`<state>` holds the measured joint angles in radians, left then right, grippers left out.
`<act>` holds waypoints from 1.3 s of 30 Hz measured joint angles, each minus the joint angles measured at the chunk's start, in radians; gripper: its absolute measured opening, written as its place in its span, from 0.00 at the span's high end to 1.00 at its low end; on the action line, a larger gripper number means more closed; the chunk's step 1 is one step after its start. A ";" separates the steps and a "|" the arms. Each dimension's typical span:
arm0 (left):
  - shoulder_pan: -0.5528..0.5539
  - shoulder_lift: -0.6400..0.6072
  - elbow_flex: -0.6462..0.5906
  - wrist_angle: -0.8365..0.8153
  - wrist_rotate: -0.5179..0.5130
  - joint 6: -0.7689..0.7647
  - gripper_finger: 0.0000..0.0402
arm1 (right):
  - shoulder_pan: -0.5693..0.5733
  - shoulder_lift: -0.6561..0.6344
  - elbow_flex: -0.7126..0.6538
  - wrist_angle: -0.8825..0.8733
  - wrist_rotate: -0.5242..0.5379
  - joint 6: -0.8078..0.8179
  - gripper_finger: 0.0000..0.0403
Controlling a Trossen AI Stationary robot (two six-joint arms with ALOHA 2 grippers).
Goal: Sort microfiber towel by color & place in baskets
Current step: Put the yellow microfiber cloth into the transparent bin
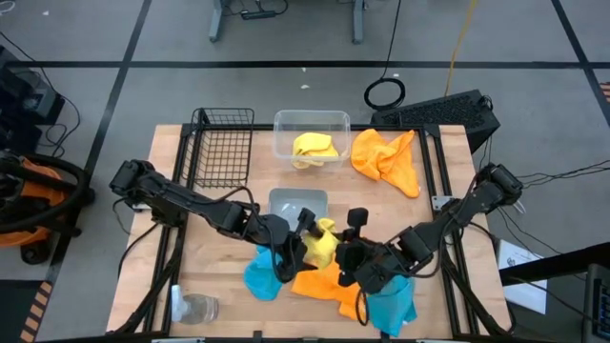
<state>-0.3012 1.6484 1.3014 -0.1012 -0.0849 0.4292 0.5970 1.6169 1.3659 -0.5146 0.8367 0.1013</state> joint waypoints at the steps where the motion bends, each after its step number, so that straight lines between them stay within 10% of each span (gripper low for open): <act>1: -0.001 -0.007 0.000 -0.015 -0.028 -0.004 0.03 | -0.009 0.000 0.000 0.002 0.003 0.000 0.93; 21: -0.046 -0.103 0.001 -0.280 -0.045 -0.082 0.03 | -0.129 0.001 0.003 0.064 -0.167 -0.038 0.89; 33: -0.048 -0.105 -0.002 -0.238 -0.136 -0.089 0.03 | -0.138 0.000 0.001 0.056 -0.153 -0.032 0.58; 39: -0.062 -0.109 -0.002 -0.250 -0.275 -0.091 0.03 | -0.146 0.000 0.001 0.039 -0.103 -0.022 0.58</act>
<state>-0.3633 1.5394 1.2992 -0.3512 -0.3603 0.3387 0.4515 1.6165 1.3666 -0.4754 0.7338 0.0793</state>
